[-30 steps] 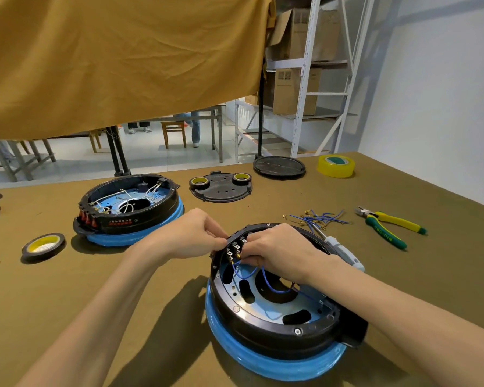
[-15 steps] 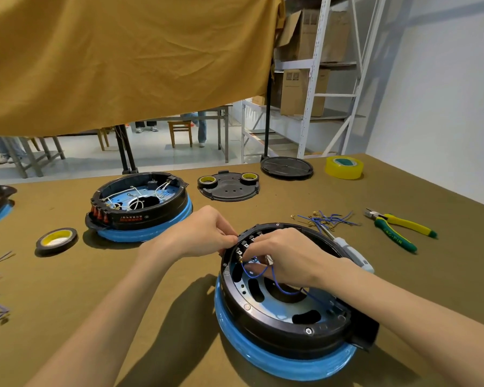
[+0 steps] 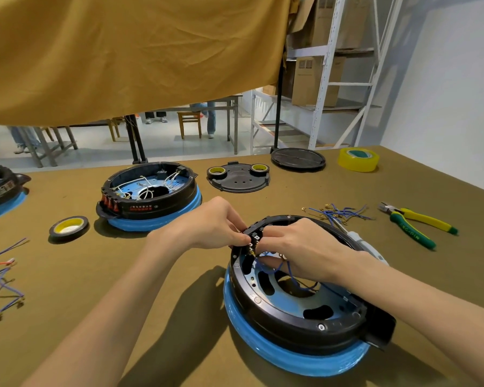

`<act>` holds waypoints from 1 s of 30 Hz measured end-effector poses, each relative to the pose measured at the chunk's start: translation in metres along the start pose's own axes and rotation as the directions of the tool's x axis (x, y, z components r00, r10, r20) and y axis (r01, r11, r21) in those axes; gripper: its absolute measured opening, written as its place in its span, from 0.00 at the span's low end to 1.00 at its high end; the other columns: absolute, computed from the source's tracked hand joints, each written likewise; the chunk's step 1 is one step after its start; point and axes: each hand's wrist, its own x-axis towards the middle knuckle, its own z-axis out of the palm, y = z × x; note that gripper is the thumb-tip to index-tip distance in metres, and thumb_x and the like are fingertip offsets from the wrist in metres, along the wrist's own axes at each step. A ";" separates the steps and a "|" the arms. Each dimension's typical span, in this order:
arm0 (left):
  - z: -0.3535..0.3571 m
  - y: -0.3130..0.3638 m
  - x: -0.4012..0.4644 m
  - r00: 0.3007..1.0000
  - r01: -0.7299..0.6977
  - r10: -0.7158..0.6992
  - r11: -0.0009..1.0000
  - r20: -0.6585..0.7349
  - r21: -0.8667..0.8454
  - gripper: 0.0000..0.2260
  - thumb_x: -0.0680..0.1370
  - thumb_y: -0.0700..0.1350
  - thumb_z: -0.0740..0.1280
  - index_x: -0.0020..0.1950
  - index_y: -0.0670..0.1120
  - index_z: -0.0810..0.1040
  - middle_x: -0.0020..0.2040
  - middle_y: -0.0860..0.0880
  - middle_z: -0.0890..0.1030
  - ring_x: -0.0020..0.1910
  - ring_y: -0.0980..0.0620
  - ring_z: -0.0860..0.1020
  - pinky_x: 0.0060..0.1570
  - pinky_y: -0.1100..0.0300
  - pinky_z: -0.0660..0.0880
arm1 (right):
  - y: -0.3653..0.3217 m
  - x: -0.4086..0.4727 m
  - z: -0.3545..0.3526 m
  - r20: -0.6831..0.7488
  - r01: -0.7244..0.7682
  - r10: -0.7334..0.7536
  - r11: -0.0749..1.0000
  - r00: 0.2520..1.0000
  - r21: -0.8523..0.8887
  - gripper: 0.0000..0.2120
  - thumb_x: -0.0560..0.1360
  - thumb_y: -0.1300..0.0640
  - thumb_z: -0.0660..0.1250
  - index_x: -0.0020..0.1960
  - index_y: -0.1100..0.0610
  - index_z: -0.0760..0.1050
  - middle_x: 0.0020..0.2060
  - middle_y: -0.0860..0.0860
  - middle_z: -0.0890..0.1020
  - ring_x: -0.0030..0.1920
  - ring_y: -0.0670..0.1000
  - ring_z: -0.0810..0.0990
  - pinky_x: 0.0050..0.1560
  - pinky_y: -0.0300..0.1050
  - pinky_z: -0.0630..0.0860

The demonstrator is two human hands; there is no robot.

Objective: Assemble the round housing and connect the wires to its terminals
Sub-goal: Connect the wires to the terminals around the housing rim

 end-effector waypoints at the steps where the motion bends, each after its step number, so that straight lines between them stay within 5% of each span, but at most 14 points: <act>1: 0.000 0.000 0.000 1.000 0.002 -0.002 1.000 -0.001 -0.002 0.16 0.79 0.52 0.73 0.65 0.49 0.83 0.57 0.51 0.85 0.52 0.58 0.82 0.48 0.64 0.77 | 0.000 0.000 0.000 -0.028 0.012 -0.012 1.000 1.000 0.001 0.05 0.80 0.52 0.70 0.54 0.51 0.82 0.44 0.49 0.81 0.38 0.53 0.80 0.32 0.50 0.77; 10: 0.000 0.000 0.000 1.000 0.007 -0.007 1.000 -0.012 -0.004 0.17 0.79 0.52 0.73 0.66 0.49 0.83 0.57 0.52 0.85 0.52 0.59 0.81 0.47 0.64 0.76 | -0.001 0.000 0.000 -0.057 0.054 -0.054 0.998 0.997 0.009 0.12 0.73 0.63 0.76 0.53 0.50 0.87 0.45 0.49 0.83 0.33 0.53 0.79 0.29 0.49 0.76; 16: -0.001 0.001 -0.001 1.000 0.016 -0.017 1.000 -0.008 -0.010 0.18 0.79 0.52 0.73 0.66 0.48 0.82 0.59 0.51 0.85 0.54 0.57 0.82 0.53 0.61 0.78 | -0.003 -0.001 -0.001 -0.037 0.085 -0.084 0.995 0.996 0.053 0.09 0.75 0.60 0.75 0.54 0.51 0.87 0.48 0.49 0.85 0.35 0.54 0.81 0.30 0.50 0.77; 25: -0.002 0.000 -0.001 1.000 0.022 -0.022 1.000 0.011 -0.020 0.17 0.79 0.52 0.73 0.66 0.49 0.82 0.58 0.51 0.85 0.54 0.56 0.82 0.52 0.61 0.78 | -0.001 -0.003 0.003 -0.080 0.123 -0.115 0.987 0.990 0.103 0.06 0.76 0.63 0.74 0.51 0.55 0.87 0.52 0.51 0.85 0.49 0.53 0.82 0.45 0.50 0.81; 30: -0.001 -0.001 0.001 1.000 0.016 -0.016 1.000 -0.026 0.011 0.13 0.78 0.53 0.73 0.60 0.50 0.86 0.52 0.54 0.85 0.49 0.60 0.81 0.44 0.67 0.76 | -0.001 -0.005 -0.002 -0.097 0.121 -0.106 0.979 0.990 0.163 0.07 0.74 0.64 0.77 0.52 0.57 0.88 0.52 0.51 0.87 0.51 0.52 0.85 0.50 0.49 0.83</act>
